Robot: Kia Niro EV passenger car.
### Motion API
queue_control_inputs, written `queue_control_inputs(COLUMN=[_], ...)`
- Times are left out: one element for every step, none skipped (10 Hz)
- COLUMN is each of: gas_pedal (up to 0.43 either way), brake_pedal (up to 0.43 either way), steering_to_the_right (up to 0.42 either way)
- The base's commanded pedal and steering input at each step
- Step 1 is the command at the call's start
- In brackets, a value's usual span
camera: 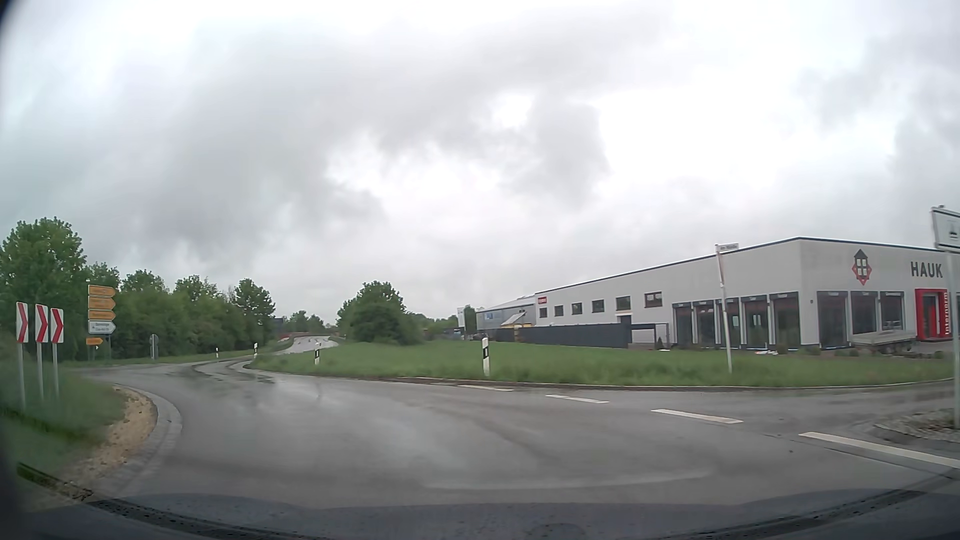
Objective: Follow the waypoints while adhering to traffic rules and regulations
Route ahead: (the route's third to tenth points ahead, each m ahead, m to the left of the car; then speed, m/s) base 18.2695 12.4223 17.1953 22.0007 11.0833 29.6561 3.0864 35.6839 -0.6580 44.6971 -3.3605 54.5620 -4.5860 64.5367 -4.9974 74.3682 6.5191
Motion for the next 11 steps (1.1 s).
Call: queue_control_inputs(gas_pedal=[0.150,0.150,0.150,0.150,0.150,0.150,0.150,0.157,0.157,0.157,0.157], brake_pedal=[0.000,0.000,0.000,0.000,0.000,0.000,0.000,0.000,0.000,0.000,0.000], steering_to_the_right=[-0.246,-0.246,-0.247,-0.249,-0.251,-0.254,-0.254,-0.252,-0.250,-0.250,-0.250])
